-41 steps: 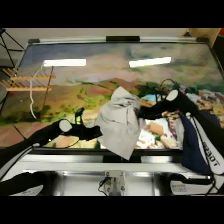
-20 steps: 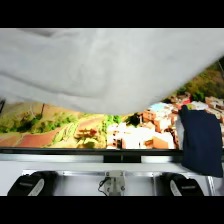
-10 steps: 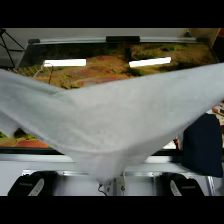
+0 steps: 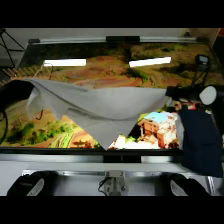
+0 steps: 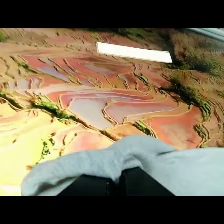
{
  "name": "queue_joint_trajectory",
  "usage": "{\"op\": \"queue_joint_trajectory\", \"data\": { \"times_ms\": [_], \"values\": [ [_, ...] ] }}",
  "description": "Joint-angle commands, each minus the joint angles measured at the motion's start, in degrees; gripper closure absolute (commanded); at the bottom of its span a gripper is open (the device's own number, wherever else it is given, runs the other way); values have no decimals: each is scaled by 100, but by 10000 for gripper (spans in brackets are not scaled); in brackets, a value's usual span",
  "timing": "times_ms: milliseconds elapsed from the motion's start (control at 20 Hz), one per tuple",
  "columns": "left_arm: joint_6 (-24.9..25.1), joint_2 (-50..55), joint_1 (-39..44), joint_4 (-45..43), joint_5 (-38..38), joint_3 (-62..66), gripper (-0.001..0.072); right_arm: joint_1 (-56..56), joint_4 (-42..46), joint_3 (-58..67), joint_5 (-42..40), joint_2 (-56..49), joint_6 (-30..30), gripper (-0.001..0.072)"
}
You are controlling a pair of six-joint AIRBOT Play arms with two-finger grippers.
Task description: Fold the shirts.
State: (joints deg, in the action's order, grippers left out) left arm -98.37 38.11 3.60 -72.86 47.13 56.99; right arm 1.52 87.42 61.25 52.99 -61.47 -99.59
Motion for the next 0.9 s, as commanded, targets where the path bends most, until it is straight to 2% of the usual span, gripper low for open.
{"op": "queue_joint_trajectory", "data": {
  "times_ms": [0,50,100,150,350,450,700,850],
  "values": [
    [37,446,2,450,-601,-479,667,13,-852,-299,-1193,-1220,-984,627],
    [133,549,0,450,-614,-479,667,13,-1333,-299,-1252,-1447,-835,472],
    [286,638,0,452,-619,-479,667,9,-1725,-299,-1187,-1576,-555,182],
    [385,713,2,452,-612,-479,667,7,-1939,-297,-977,-1596,-210,74],
    [568,743,2,452,-597,-479,667,289,-1895,-295,776,-1132,131,75],
    [822,748,2,450,-597,-479,666,745,-1779,-544,1207,-1005,162,75],
    [925,748,2,450,-597,-479,667,1705,-2590,-1432,-4,-1137,-483,75],
    [927,745,0,428,-601,-479,667,1871,-2747,-1434,-98,-1440,-684,75]
  ]
}}
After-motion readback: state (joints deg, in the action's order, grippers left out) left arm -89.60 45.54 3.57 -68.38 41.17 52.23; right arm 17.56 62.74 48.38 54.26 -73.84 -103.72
